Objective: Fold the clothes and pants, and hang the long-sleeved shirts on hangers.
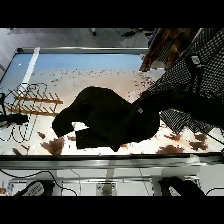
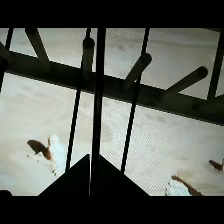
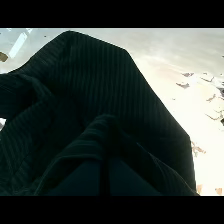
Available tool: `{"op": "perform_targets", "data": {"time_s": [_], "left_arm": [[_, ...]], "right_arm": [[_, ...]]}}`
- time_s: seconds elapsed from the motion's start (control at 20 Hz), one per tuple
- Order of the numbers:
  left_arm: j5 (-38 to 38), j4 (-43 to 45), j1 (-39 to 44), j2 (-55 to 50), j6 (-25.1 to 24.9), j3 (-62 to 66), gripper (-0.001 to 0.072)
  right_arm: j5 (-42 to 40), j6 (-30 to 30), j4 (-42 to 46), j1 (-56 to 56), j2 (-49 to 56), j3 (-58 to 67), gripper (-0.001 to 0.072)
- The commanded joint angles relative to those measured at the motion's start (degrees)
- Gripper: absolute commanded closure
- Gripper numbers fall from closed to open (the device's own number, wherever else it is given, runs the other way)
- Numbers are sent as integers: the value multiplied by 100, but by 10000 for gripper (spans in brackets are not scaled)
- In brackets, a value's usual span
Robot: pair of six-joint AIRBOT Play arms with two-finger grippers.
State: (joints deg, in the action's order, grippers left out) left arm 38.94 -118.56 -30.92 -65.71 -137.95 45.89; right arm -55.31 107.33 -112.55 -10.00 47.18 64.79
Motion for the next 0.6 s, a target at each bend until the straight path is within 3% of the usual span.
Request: {"op": "perform_targets", "data": {"time_s": [0.0,0.15,0.35,0.5,0.55], "left_arm": [[-20,11,9,922,52,9,672],[4,7,13,1917,-33,17,673],[800,-109,308,3150,-1554,17,673],[1735,-1169,929,3803,-3178,17,673],[1928,-1480,1217,3960,-3309,17,674]], "right_arm": [[42,-9,-4,-4,2,2,682],[44,-7,0,-4,2,2,682],[133,-9,46,-4,2,2,681],[688,-190,138,2,2,2,681],[935,-291,179,2,2,2,681]]}}
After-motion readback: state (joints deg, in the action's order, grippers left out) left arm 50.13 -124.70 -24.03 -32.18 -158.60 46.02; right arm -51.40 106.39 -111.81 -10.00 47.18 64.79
